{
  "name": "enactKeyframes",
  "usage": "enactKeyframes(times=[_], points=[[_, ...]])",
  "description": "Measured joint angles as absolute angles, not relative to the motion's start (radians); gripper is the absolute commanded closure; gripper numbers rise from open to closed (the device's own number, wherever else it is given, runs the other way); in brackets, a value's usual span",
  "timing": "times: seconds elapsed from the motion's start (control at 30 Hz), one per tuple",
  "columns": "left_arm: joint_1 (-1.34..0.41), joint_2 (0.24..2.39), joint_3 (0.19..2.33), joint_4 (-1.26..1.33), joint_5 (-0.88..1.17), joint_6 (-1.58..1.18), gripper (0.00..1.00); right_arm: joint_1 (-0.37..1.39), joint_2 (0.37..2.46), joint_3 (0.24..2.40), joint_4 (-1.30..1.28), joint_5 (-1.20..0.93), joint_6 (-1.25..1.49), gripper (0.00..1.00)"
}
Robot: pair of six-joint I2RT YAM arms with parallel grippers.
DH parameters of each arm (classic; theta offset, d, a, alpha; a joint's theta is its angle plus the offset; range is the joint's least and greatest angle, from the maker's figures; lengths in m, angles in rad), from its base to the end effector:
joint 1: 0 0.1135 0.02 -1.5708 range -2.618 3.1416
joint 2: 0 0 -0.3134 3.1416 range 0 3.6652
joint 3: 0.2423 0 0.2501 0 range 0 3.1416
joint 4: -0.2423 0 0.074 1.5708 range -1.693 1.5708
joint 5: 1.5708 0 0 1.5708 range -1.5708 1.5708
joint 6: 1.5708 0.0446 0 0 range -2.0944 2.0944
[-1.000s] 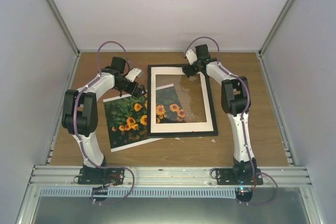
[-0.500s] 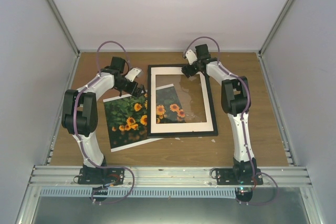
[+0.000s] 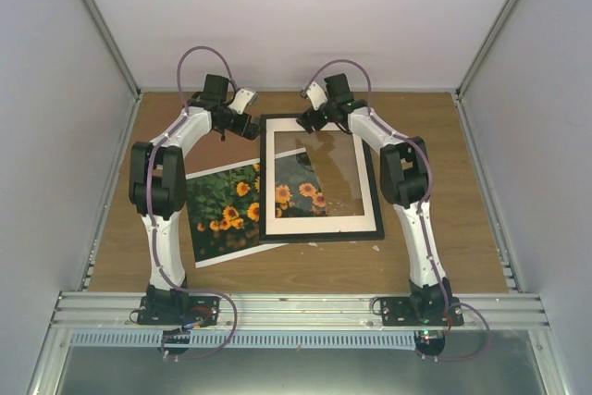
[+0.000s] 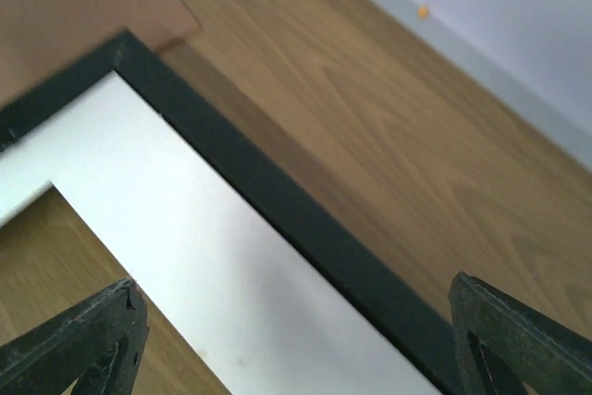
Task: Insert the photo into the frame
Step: Adjust the photo frame item on the photo frame.
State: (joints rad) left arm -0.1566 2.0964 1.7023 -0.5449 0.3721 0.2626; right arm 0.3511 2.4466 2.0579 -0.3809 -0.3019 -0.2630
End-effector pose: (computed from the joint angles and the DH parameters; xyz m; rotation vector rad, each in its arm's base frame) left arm 0.4842 -0.0929 0.2535 0.6605 2.3768 -0.4202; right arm 0.5512 0.2160 0.1966 -0.8457 2.1716 0.3968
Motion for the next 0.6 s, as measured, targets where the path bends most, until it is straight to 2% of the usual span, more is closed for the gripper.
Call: enactKeyframes(times=[0.37, 0.6], points=[[-0.176, 2.198, 1.848, -0.538, 0.352, 0.23, 0.01, 0.377, 2.492, 2.109, -0.321, -0.234, -0.235, 0.12], [-0.181, 2.214, 1.859, -0.537, 0.334, 0.225, 0.01, 0.377, 2.537, 2.107, -0.329, -0.218, -0.243, 0.12]])
